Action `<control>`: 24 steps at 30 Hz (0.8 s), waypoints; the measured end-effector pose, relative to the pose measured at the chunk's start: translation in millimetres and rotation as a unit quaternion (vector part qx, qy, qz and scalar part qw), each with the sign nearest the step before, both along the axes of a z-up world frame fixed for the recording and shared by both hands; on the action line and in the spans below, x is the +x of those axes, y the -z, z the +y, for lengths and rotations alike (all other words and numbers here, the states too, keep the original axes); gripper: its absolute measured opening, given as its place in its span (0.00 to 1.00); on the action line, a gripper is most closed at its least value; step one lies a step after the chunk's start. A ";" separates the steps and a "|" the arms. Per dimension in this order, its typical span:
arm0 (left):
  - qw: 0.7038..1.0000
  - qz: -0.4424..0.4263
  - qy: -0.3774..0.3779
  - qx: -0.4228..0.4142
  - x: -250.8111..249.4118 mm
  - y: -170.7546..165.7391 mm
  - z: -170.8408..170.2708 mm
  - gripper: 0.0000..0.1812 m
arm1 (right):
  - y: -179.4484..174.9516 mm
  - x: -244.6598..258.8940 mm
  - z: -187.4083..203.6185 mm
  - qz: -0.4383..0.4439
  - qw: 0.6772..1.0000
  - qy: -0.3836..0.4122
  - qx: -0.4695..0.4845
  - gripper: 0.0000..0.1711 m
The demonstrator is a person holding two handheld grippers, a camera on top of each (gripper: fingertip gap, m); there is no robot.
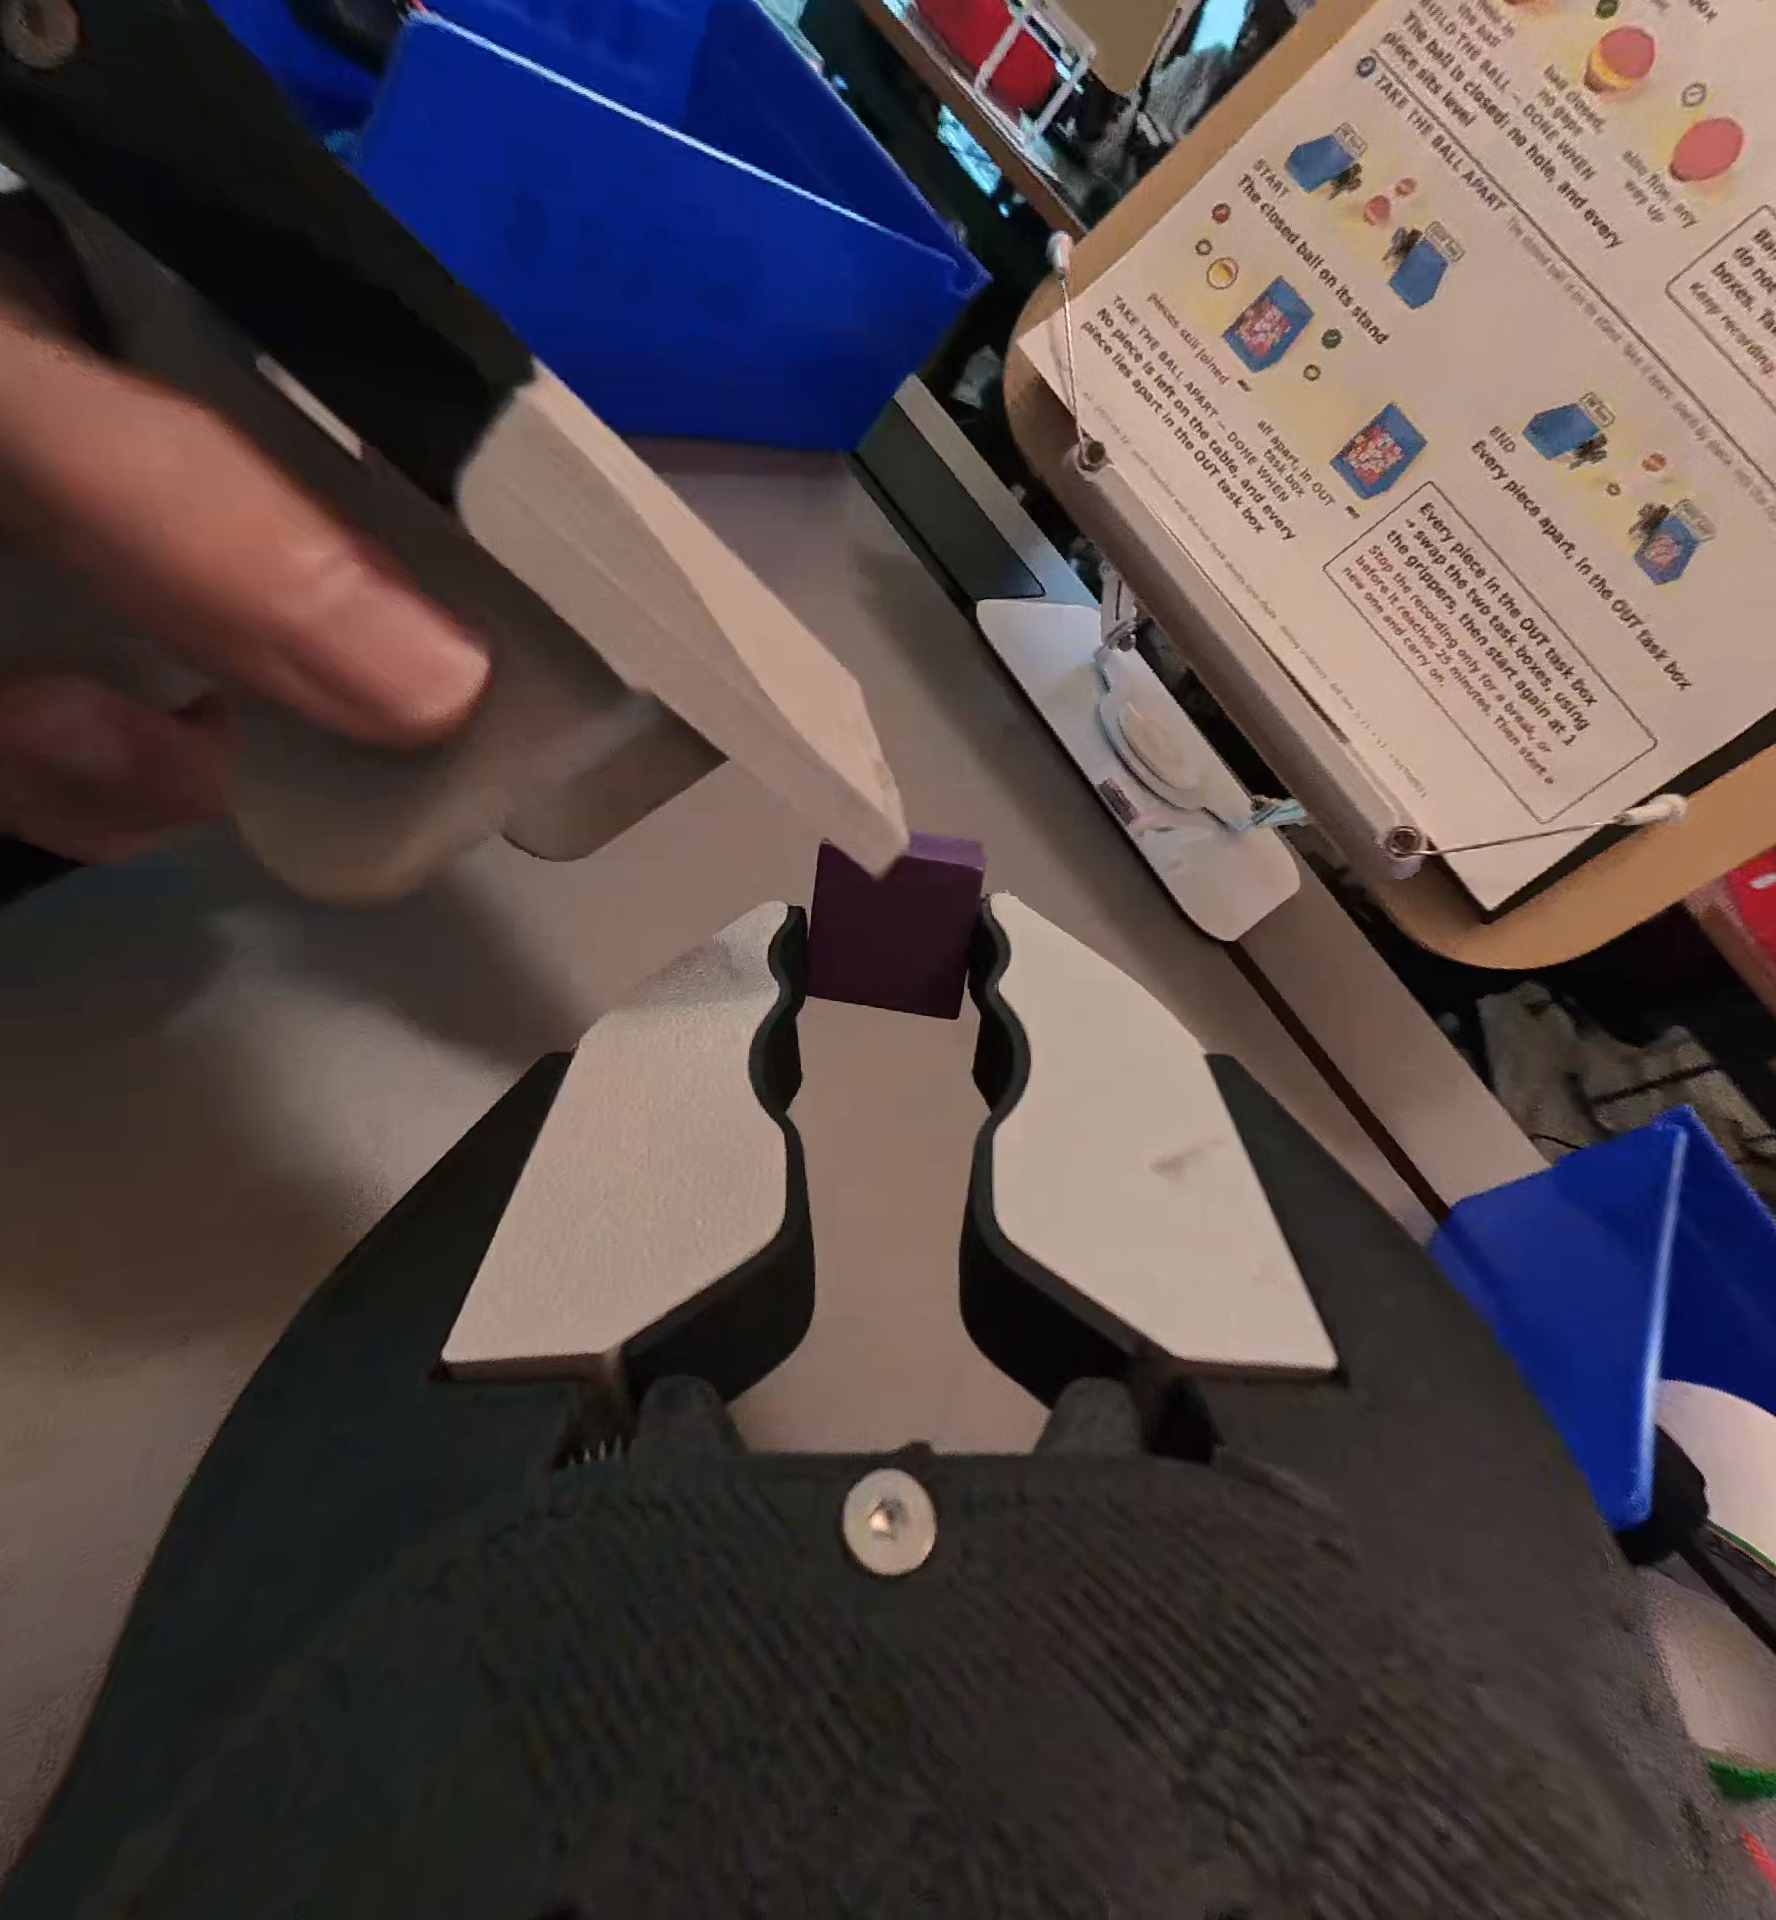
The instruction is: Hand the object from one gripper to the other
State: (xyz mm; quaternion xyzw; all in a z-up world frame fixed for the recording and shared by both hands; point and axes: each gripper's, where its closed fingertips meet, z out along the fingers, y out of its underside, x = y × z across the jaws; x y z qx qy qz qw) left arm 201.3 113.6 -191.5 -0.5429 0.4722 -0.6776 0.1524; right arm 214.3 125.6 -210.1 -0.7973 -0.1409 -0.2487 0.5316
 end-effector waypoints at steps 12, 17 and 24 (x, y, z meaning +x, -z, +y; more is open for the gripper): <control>0.991 -0.017 -0.009 0.130 1.7 15.7 -0.5 0.14 | -1.7 -3.2 -0.7 0.009 1.000 -0.015 0.006 0.20; 0.985 -0.074 0.053 0.147 -15.1 6.2 5.2 0.14 | -10.8 -37.3 -6.3 0.301 0.937 -0.173 0.016 0.40; 0.954 -0.173 0.212 0.119 -62.6 -15.5 -14.4 0.14 | -61.2 -62.3 -32.3 0.646 0.682 -0.338 0.064 0.27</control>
